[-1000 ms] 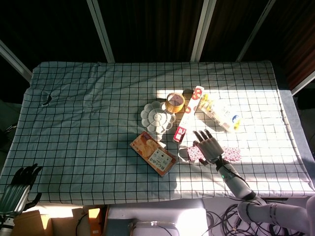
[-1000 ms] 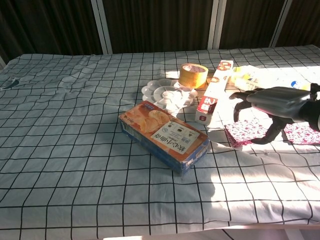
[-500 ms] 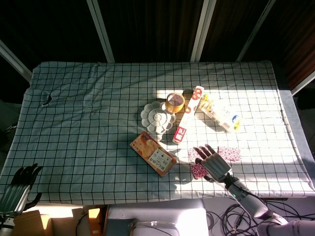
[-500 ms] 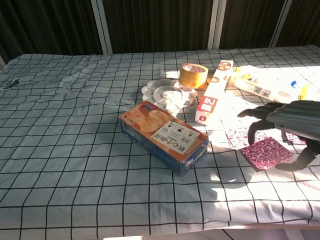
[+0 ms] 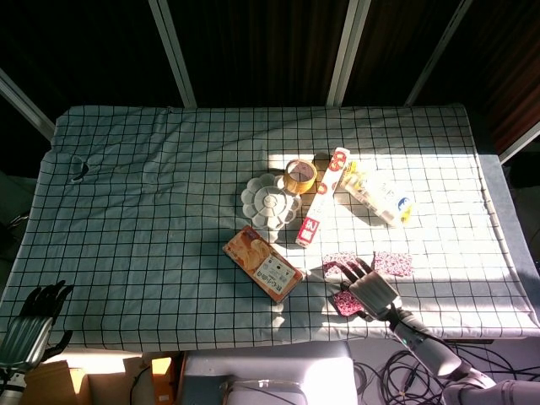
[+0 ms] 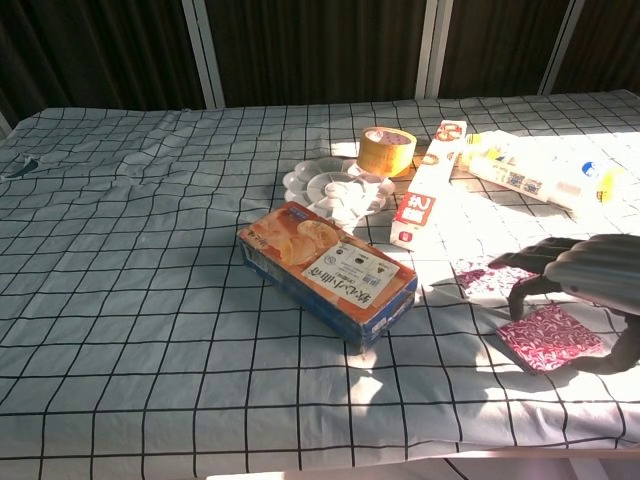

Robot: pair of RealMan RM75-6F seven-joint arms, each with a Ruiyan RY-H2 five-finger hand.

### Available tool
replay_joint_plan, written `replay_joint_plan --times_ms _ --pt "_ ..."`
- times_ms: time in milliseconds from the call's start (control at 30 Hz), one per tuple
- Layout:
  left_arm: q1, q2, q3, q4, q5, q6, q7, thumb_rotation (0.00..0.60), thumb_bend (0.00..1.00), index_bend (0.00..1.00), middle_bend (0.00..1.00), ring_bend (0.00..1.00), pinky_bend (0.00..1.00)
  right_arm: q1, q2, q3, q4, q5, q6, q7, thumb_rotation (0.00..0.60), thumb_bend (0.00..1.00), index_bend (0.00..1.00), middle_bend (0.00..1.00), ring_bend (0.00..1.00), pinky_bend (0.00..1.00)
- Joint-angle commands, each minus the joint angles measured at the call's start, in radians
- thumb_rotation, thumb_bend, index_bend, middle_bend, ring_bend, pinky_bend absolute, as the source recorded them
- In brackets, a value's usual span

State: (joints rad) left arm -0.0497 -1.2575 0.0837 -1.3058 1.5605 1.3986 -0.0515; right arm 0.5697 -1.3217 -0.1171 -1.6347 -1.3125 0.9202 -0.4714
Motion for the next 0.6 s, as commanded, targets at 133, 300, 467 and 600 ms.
replay_joint_plan --times_ms 133,300,467,600 --pt "0.005 0.005 0.001 -0.002 0.002 0.009 -0.016 0.6 0.36 0.0 0.01 0.0 0.0 -0.036 0.056 -0.006 -0.045 -0.055 0.07 0.04 0.6 0.2 0.05 0.0 0.0 0.04" --pt "0.012 0.017 0.001 -0.028 0.004 0.025 -0.038 0.6 0.36 0.0 0.01 0.0 0.0 -0.121 0.144 -0.01 -0.108 -0.084 0.222 0.063 0.6 0.2 0.02 0.0 0.0 0.04" --pt "0.026 0.026 -0.005 -0.066 0.017 0.072 -0.056 0.6 0.36 0.0 0.01 0.0 0.0 -0.297 0.166 0.007 -0.121 -0.088 0.518 0.068 0.6 0.2 0.02 0.0 0.0 0.03" --pt "0.04 0.025 -0.004 -0.071 0.041 0.117 -0.063 0.6 0.36 0.0 0.01 0.0 0.0 -0.398 0.139 0.014 -0.052 -0.117 0.658 0.165 0.6 0.2 0.04 0.0 0.0 0.03"
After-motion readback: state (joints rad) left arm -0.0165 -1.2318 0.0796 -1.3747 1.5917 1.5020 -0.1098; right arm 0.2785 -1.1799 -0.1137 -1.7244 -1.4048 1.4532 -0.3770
